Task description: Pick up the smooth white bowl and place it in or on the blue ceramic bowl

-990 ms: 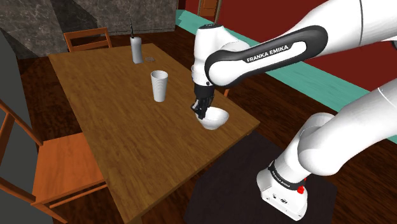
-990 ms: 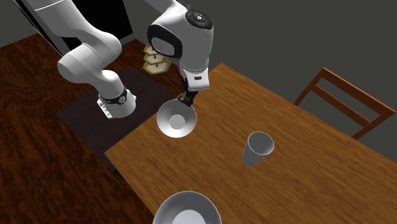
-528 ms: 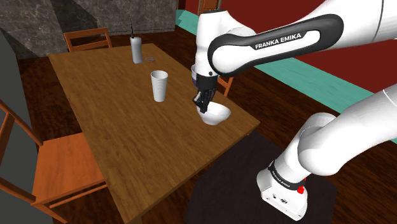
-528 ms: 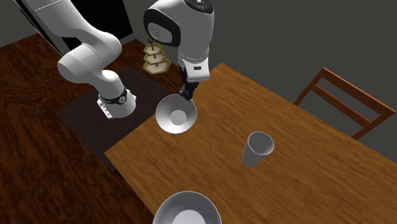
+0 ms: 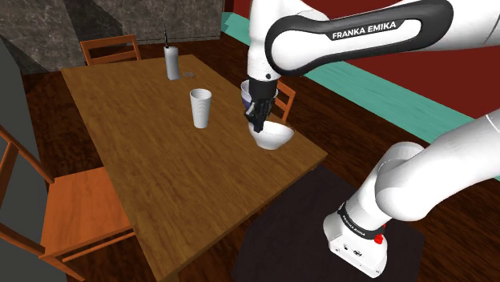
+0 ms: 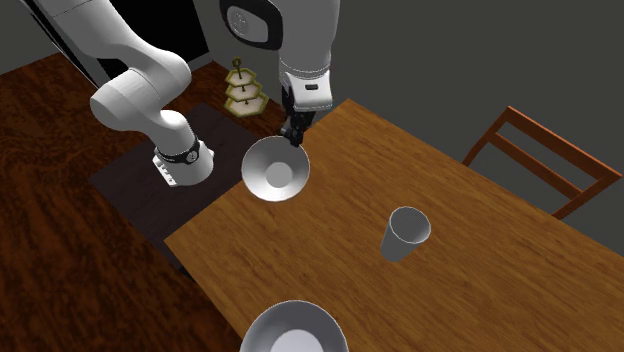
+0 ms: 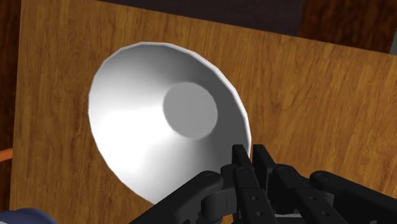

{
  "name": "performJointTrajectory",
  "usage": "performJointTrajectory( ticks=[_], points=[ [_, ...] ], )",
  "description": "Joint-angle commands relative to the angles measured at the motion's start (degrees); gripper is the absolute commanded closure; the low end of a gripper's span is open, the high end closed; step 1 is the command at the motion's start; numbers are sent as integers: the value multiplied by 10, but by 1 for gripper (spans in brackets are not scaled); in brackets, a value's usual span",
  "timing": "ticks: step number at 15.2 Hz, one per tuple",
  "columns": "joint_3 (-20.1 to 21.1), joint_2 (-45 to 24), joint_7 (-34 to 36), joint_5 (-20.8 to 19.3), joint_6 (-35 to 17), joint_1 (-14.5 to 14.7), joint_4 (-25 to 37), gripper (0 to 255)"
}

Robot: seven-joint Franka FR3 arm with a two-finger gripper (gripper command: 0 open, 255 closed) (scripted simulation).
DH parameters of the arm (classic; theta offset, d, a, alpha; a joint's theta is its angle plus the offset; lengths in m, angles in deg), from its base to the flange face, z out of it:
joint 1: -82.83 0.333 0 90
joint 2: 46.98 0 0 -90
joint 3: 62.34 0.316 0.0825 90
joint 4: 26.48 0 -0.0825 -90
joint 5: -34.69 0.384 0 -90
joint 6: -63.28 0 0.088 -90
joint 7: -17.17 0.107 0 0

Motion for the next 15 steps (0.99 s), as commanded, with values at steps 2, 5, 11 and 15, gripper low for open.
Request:
performJointTrajectory(
  ticks=[2, 5, 11, 15],
  points=[
    [-1, 6, -1, 0, 24, 0, 18, 255],
    [-3, 11, -1, 0, 48, 0, 37, 255],
    [-5, 16, -2, -1, 95, -1, 79, 255],
    [-20, -7, -23, -13, 108, -13, 115, 255]
  ],
)
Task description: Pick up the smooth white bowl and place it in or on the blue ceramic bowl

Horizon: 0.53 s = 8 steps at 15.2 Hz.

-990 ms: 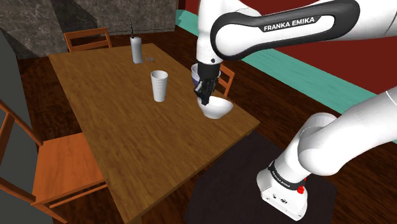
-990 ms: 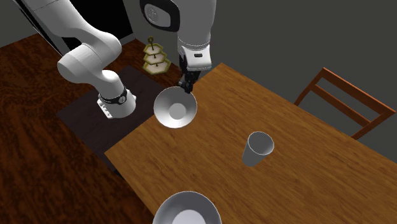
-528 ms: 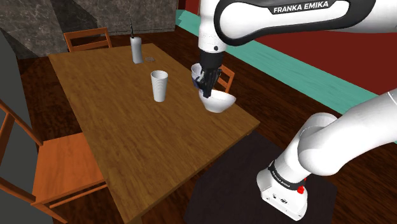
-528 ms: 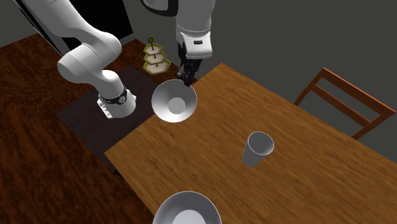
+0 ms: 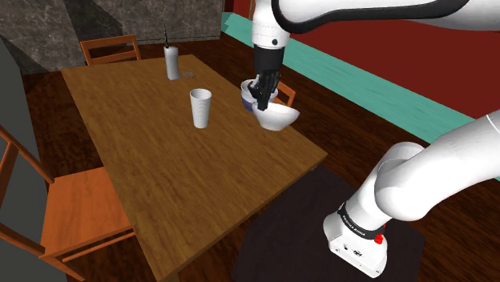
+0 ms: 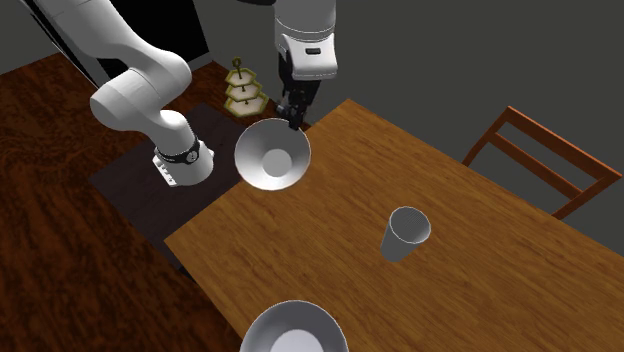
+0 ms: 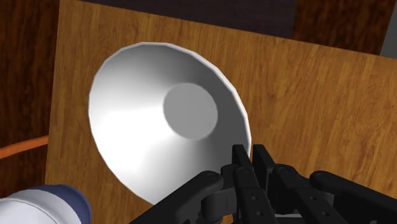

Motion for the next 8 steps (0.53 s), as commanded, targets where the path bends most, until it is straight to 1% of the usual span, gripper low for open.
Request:
performJointTrajectory(
  ticks=[1, 8],
  points=[
    [-13, -21, -18, -10, 4, -10, 25, 255],
    [-57, -117, -87, -39, 19, -44, 137, 255]
  ],
)
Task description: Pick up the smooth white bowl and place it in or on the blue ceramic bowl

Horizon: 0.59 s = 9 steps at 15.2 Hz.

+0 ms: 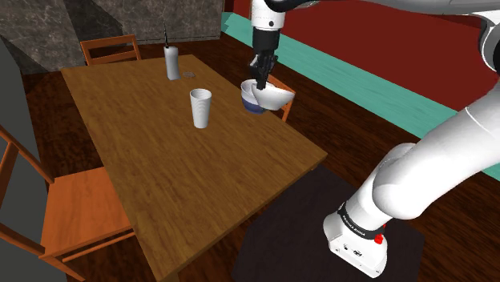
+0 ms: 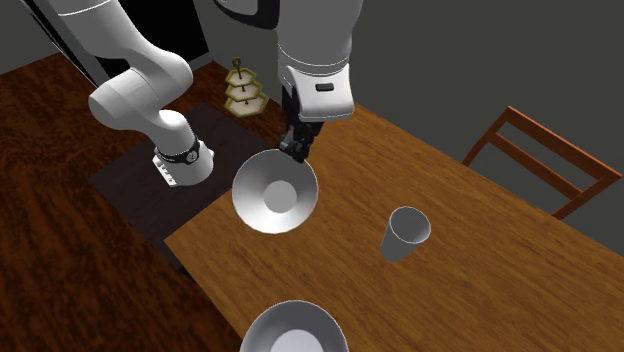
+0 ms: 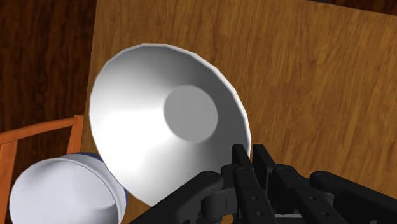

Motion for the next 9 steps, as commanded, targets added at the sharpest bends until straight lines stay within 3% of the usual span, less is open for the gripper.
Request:
performJointTrajectory(
  ticks=[1, 9],
  points=[
    [-12, -34, -21, -7, 7, -10, 41, 255],
    [-50, -171, -94, -20, 49, -46, 225, 255]
  ],
)
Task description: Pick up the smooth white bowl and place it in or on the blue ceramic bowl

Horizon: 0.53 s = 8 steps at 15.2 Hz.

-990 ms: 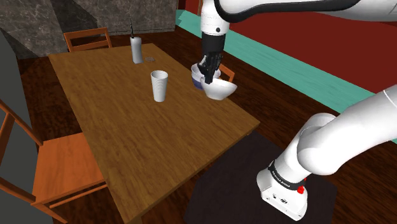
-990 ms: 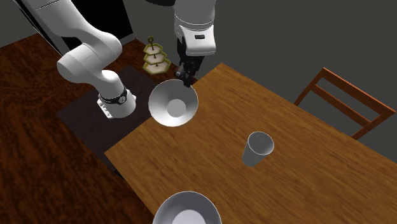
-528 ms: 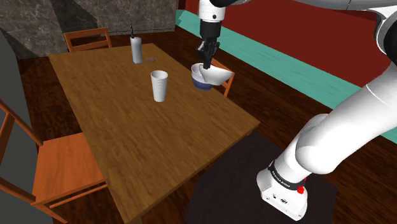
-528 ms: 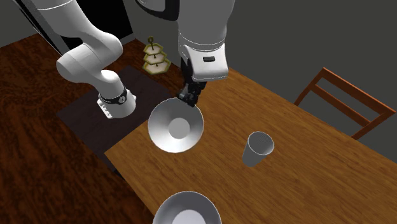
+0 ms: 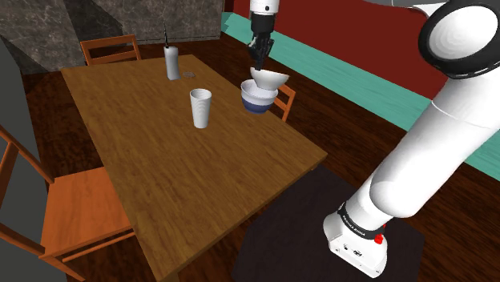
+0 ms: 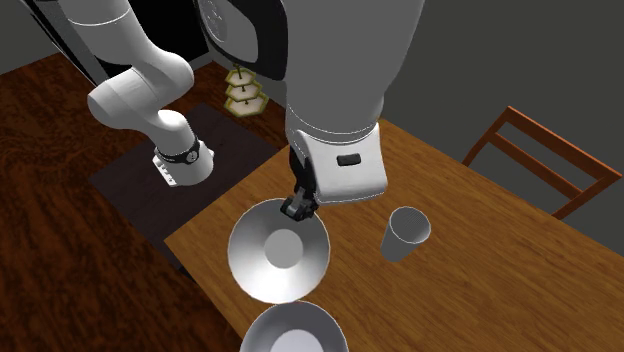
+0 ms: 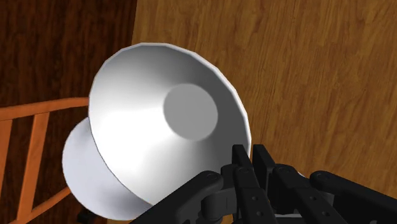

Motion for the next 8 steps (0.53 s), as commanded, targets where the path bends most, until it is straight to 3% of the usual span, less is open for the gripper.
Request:
performJointTrajectory(
  ticks=[1, 5, 8],
  points=[
    [-9, -42, -20, -1, 18, -10, 61, 255],
    [-22, -131, -55, 0, 60, -30, 194, 255],
    [-30, -216, -81, 3, 107, -47, 328, 255]
  ],
)
